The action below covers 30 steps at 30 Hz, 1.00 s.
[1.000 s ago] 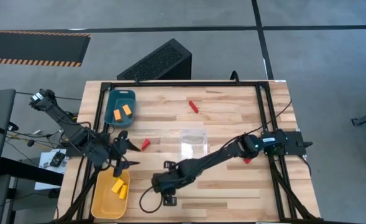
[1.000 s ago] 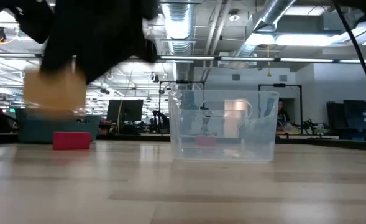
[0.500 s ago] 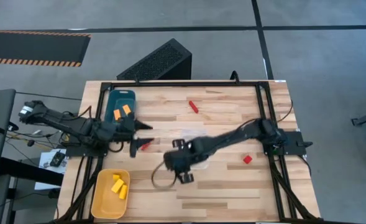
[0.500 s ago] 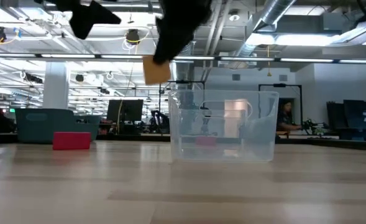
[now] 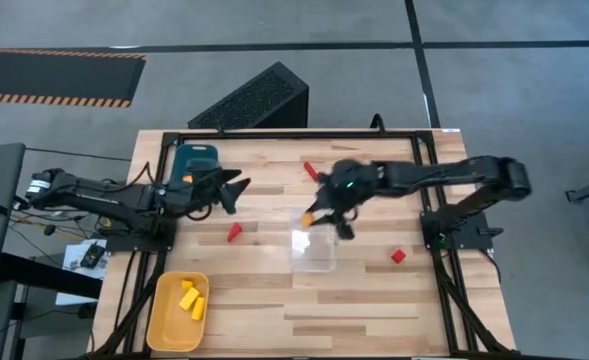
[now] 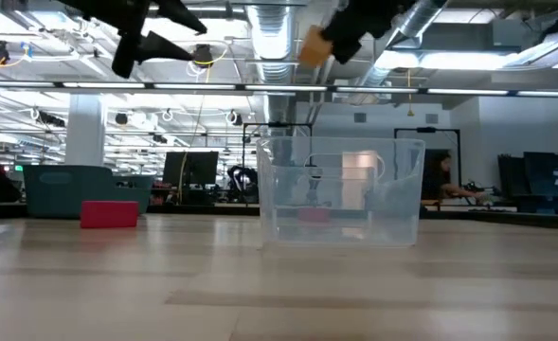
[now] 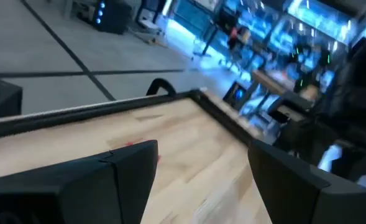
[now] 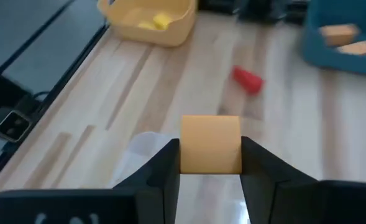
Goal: Sort & place blocks by color
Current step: Put the orange block into the blue bin
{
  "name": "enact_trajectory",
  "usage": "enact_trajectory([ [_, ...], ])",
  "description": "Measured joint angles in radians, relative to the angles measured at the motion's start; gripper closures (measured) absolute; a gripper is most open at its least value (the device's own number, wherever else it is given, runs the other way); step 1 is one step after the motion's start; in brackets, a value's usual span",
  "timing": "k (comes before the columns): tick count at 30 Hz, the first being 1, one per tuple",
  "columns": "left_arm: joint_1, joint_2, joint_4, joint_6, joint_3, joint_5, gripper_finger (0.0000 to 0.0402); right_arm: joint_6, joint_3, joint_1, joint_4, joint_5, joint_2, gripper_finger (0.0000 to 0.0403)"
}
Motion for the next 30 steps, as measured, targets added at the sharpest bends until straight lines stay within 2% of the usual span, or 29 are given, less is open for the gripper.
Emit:
enact_trajectory([
  [5, 0.044, 0.11, 0.2, -0.061, -0.002, 0.012, 0.0164, -0.009, -0.172, -0.155, 0.122, -0.138, -0.155, 0.0266],
  [8, 0.097, 0.204, 0.371, -0.062, -0.001, 0.071, 0.0164, 0.014, -0.261, -0.223, 0.197, -0.173, -0.209, 0.0264],
  [10, 0.151, 0.264, 0.456, -0.09, 0.015, 0.152, 0.0164, 0.025, -0.306, -0.254, 0.215, -0.177, -0.241, 0.0263],
  [14, 0.262, 0.372, 0.467, -0.187, 0.092, 0.342, 0.0164, 0.02, -0.35, -0.289, 0.224, -0.178, -0.281, 0.0265],
  [18, 0.305, 0.472, 0.47, -0.236, 0.184, 0.5, 0.0164, -0.032, -0.351, -0.306, 0.254, -0.179, -0.296, 0.0262],
  [22, 0.302, 0.56, 0.466, -0.273, 0.259, 0.548, 0.0164, -0.107, -0.351, -0.336, 0.324, -0.231, -0.292, 0.026],
  [30, 0.295, 0.71, 0.452, -0.324, 0.383, 0.639, 0.0164, -0.147, -0.35, -0.38, 0.37, -0.238, -0.278, 0.0259],
])
